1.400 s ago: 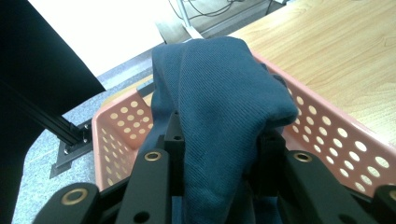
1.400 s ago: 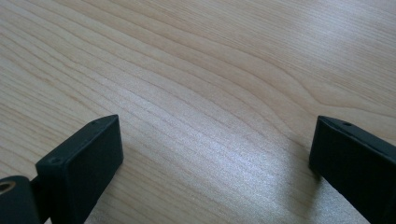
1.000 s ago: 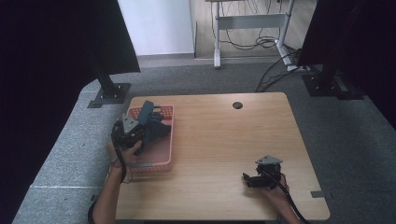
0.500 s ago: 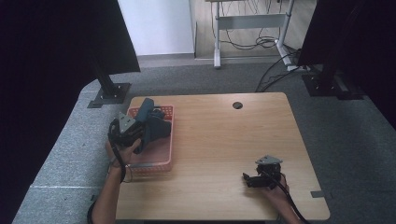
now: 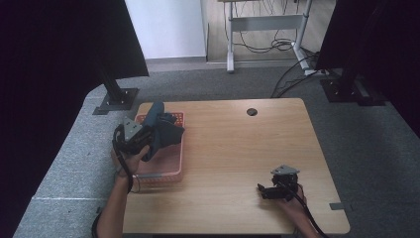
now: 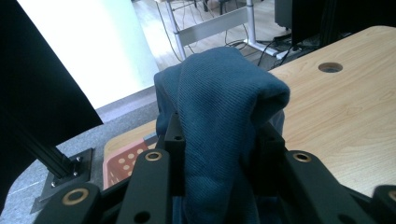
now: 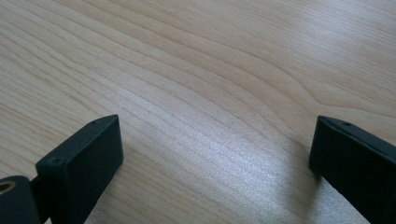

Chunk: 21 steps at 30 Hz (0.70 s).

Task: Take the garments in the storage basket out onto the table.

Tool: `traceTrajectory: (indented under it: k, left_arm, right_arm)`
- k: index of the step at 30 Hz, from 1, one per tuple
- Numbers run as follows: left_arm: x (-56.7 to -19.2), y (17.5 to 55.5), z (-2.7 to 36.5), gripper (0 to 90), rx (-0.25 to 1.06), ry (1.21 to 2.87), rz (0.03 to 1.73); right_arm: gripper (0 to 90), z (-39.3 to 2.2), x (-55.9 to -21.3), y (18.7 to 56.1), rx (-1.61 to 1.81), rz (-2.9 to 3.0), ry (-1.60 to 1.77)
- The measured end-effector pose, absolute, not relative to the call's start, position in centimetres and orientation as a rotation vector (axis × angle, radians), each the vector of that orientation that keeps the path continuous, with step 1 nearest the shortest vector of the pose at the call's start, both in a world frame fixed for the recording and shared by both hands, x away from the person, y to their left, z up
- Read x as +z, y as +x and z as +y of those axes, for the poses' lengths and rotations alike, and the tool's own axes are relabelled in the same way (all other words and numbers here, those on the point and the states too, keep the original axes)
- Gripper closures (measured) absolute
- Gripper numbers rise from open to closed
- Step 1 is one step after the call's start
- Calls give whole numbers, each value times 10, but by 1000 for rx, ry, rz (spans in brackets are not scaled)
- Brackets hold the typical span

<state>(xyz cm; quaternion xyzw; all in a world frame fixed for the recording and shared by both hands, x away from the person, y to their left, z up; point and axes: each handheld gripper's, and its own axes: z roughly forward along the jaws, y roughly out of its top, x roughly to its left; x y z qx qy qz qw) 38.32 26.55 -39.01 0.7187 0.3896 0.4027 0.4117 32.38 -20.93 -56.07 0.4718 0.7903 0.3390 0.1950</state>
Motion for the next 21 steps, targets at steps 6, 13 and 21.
traceTrajectory:
  k: [6, 13, 21]
  left_arm:
    - [-386, 381, 263, 656, 1018, 1794, 969]
    - [-381, 379, 259, 655, 1029, 1780, 956]
    - [-376, 378, 255, 655, 1031, 1771, 943]
  right_arm:
    - [22, -209, -561, 324, 951, 2214, 1323]
    - [22, -209, -561, 324, 950, 2215, 1324]
    - [22, -209, -561, 324, 950, 2216, 1323]
